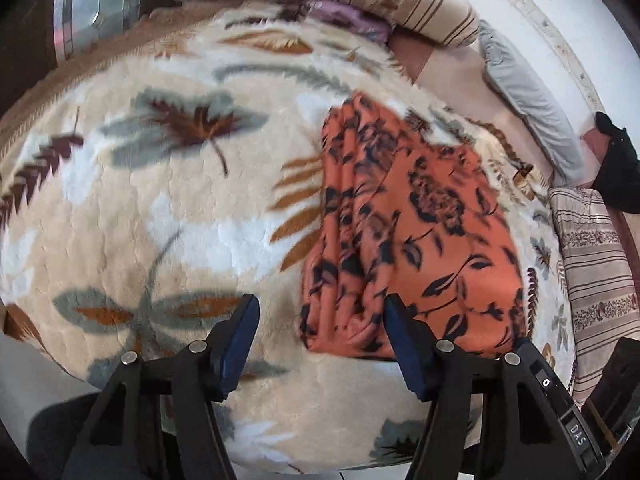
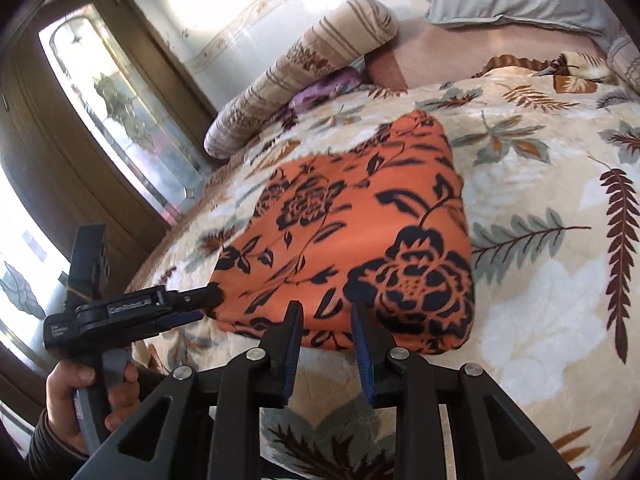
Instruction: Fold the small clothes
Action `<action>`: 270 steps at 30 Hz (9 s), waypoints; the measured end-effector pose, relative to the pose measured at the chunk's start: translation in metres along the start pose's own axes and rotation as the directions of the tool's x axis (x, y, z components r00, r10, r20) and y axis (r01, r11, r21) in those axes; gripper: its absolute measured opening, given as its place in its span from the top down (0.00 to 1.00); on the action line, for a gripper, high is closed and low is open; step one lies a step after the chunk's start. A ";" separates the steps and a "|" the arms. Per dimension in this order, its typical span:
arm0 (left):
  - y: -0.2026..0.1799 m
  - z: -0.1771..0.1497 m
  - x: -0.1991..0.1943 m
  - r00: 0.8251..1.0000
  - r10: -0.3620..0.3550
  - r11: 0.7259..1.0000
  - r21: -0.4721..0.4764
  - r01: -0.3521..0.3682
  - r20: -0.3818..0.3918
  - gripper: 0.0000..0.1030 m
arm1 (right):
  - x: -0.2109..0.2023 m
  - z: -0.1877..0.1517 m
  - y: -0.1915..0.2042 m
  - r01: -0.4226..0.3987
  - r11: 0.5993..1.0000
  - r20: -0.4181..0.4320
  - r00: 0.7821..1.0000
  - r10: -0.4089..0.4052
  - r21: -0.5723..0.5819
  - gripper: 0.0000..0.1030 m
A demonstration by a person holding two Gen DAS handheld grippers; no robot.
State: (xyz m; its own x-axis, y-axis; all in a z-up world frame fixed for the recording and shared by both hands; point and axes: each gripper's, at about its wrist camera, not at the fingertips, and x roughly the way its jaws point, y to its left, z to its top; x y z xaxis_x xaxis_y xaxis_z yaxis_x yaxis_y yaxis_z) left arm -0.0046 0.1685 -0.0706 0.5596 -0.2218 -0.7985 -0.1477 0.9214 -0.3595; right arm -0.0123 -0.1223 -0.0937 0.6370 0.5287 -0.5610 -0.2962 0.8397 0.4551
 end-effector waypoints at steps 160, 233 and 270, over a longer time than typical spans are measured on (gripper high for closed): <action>-0.006 0.069 0.040 0.998 -0.070 0.997 0.032 0.070 -0.008 0.49 | 0.046 0.082 -0.052 -0.073 0.988 -0.193 0.976 0.099 0.139 0.36; -0.134 0.080 0.062 0.968 -0.251 0.942 0.225 0.248 -0.016 0.67 | -0.026 0.183 -0.151 -0.028 0.988 -0.042 0.999 0.034 0.150 0.67; -0.165 -0.004 -0.001 0.983 0.047 0.933 0.344 -0.106 0.177 0.20 | -0.078 0.082 -0.096 0.367 0.930 -0.080 0.927 -0.366 -0.010 0.18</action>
State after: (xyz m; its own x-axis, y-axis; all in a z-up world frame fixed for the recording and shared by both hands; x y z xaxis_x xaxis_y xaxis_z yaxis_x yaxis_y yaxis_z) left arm 0.0161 0.0156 -0.0129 0.6873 -0.1186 -0.7166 0.0832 0.9929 -0.0845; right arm 0.0252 -0.2539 -0.0365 0.6423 0.1924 -0.7419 -0.0494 0.9764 0.2104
